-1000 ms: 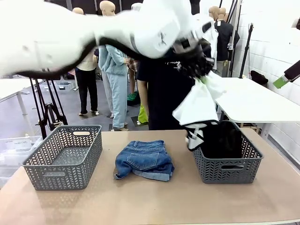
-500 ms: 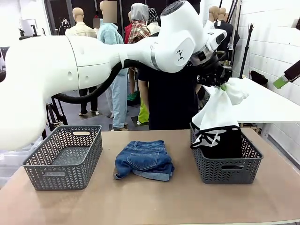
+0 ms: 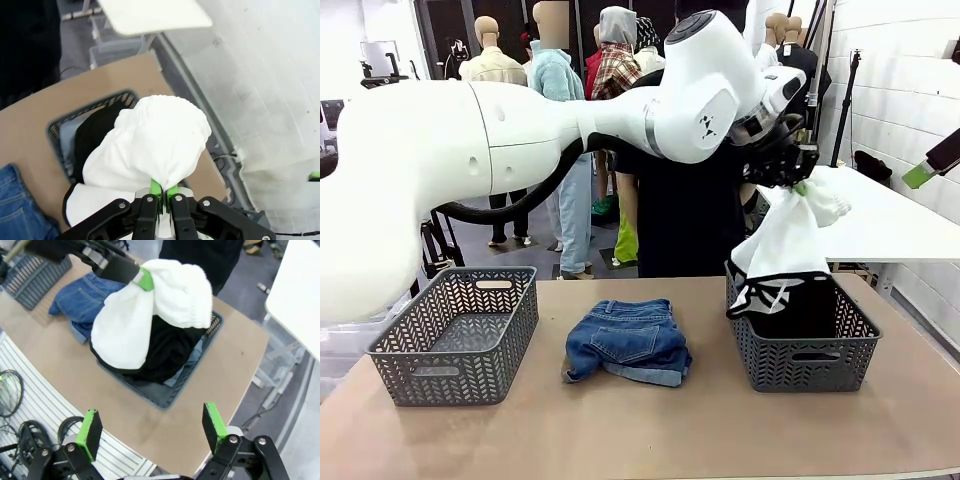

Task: Sort the tops and bottoms.
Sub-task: Sort the clothes according to human instructions.

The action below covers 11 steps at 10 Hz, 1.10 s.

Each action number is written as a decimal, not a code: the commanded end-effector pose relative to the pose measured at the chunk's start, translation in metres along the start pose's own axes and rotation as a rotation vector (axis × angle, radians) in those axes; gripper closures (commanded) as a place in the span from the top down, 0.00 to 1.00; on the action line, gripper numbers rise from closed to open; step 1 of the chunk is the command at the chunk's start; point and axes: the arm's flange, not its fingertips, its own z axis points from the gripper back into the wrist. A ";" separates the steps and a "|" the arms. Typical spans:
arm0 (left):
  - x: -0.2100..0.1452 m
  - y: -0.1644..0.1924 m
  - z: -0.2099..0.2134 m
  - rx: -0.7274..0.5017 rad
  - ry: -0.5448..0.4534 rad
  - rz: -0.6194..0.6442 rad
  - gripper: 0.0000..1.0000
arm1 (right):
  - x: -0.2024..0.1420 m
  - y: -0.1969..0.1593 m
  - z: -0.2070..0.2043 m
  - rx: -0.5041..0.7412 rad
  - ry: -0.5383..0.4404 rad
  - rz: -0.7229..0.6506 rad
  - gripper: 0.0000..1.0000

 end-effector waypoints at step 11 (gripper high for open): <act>-0.051 0.044 -0.085 0.187 0.141 0.064 0.00 | 0.000 0.000 0.000 -0.003 0.010 0.000 1.00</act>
